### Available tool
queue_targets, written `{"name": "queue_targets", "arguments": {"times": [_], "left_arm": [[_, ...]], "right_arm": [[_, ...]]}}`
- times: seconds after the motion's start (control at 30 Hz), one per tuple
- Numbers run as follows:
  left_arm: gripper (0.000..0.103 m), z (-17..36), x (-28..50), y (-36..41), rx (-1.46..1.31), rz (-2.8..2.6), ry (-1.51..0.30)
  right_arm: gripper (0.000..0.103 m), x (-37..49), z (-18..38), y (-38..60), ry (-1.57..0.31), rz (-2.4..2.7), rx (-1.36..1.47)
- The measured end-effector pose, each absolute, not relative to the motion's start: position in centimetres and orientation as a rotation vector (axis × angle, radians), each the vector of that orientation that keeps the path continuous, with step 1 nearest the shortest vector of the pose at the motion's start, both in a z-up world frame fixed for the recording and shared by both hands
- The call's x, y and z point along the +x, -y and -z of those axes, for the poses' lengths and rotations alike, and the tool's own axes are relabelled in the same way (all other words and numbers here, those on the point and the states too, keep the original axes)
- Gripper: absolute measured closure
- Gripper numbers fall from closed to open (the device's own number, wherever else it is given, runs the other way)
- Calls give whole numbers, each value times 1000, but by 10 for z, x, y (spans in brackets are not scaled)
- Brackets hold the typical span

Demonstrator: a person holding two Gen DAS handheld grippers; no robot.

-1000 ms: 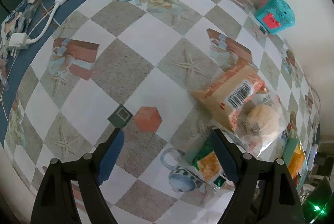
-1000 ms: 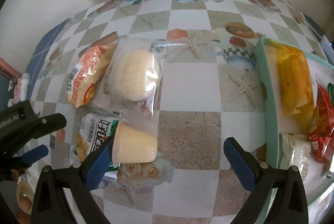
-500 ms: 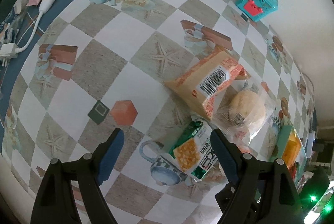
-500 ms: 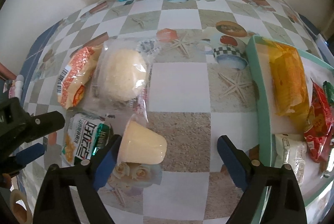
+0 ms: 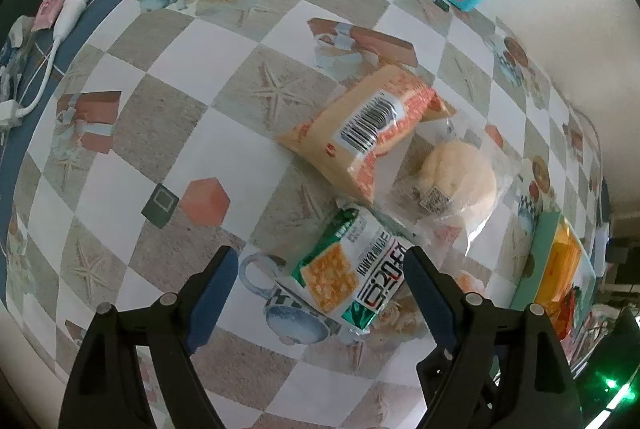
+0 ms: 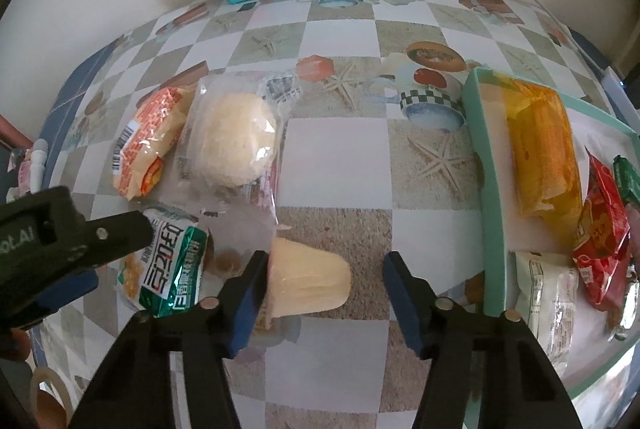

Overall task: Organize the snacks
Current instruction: 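Grasp the green-and-white cracker pack with the left tool while the right tool grasps the yellow pudding cup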

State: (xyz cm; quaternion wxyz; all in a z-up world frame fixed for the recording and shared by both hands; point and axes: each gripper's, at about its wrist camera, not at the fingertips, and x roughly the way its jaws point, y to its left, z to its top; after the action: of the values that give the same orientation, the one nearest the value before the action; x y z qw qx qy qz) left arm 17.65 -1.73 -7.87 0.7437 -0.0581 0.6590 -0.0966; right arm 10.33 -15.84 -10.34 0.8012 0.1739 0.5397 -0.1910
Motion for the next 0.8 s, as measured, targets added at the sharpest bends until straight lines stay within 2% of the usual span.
{"name": "queue_targets", "arguments": {"times": [0.07, 0.5, 0.63, 0.73, 0.8], "left_arm": [[18, 80, 177, 20, -116, 215, -1446], [18, 84, 164, 51, 33, 237, -1431], [18, 84, 162, 55, 46, 227, -1420], [19, 83, 159, 57, 57, 223, -1412], [25, 81, 156, 58, 65, 221, -1409]], "right_arm": [[50, 98, 102, 160, -1159, 411, 377], [52, 86, 103, 174, -1166, 438, 399], [59, 85, 103, 176, -1170, 439, 406], [60, 85, 103, 177, -1172, 436, 412], [60, 85, 104, 178, -1174, 433, 416]]}}
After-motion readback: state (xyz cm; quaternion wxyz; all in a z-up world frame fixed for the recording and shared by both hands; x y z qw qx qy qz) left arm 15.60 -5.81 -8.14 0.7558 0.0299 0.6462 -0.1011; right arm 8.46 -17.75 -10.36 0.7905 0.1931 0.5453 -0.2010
